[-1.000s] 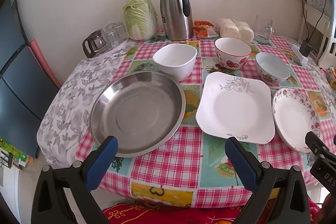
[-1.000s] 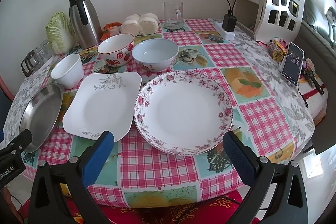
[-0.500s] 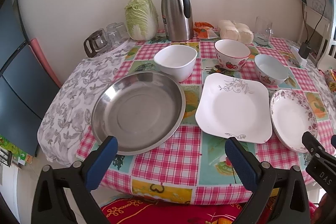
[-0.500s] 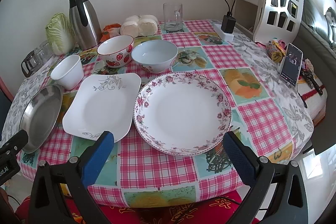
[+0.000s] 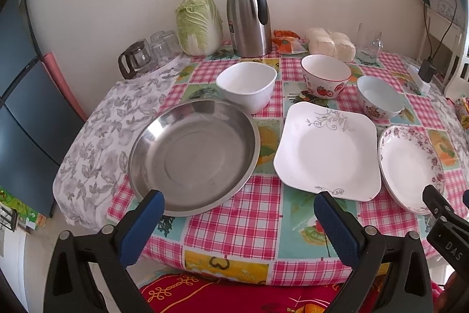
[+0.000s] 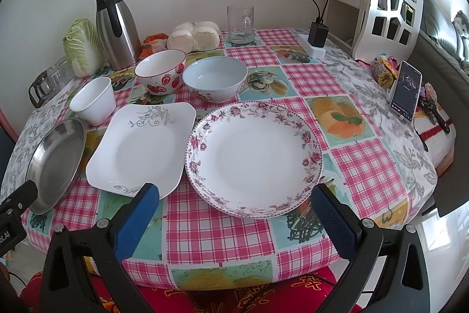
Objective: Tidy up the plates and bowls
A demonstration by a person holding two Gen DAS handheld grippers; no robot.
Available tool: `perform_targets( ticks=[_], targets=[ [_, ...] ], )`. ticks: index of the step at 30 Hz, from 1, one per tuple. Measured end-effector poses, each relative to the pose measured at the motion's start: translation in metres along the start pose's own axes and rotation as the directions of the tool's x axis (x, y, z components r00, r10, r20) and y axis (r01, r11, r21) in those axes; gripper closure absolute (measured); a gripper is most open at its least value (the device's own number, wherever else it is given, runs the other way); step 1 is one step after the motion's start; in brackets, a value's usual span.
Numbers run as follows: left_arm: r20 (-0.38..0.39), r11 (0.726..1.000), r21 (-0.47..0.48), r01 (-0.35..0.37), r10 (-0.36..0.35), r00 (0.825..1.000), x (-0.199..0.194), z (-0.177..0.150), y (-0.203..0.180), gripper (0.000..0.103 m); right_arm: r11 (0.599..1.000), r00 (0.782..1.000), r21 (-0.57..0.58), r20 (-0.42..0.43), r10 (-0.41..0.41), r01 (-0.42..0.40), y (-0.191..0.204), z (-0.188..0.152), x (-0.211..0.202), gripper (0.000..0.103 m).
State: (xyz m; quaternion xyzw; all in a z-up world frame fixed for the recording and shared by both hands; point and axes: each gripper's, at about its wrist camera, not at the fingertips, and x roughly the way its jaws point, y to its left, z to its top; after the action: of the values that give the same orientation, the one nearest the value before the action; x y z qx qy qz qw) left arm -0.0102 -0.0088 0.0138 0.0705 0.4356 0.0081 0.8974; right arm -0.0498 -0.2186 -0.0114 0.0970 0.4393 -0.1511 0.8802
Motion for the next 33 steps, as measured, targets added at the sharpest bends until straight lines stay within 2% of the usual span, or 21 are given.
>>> perform_targets(
  ticks=[19,21,24,27,30,33],
  targets=[
    [-0.027,1.000,-0.029,0.010,-0.011,1.000,0.009,0.002,0.010,0.000,1.000,1.000,-0.023,-0.022,0.014,-0.015,0.009,-0.001,0.010,0.000],
    [-0.058,0.998,-0.057,0.023,-0.027,0.998,0.017,0.007,0.018,0.000,0.999,0.999,-0.033,-0.036,0.022,-0.023,0.014,0.003,0.013,0.000],
    [-0.104,0.993,-0.115,-0.016,0.004,0.995,0.030,0.019,0.037,0.000,0.997,0.998,-0.066,-0.044,0.041,-0.044,0.028,0.011,0.016,0.000],
    [-0.123,0.976,-0.216,-0.018,-0.009,0.992,0.040,0.037,0.066,0.000,0.993,0.996,-0.092,-0.049,0.075,-0.079,0.044,0.021,0.018,0.000],
    [-0.125,0.962,-0.274,0.006,-0.041,0.991,0.047,0.050,0.082,0.000,0.990,0.994,-0.092,-0.027,0.104,-0.107,0.056,0.033,0.018,0.000],
    [-0.090,0.947,-0.323,0.007,-0.038,0.995,0.048,0.065,0.098,0.000,0.985,0.989,-0.088,0.005,0.147,-0.146,0.067,0.047,0.016,0.000]
  ],
)
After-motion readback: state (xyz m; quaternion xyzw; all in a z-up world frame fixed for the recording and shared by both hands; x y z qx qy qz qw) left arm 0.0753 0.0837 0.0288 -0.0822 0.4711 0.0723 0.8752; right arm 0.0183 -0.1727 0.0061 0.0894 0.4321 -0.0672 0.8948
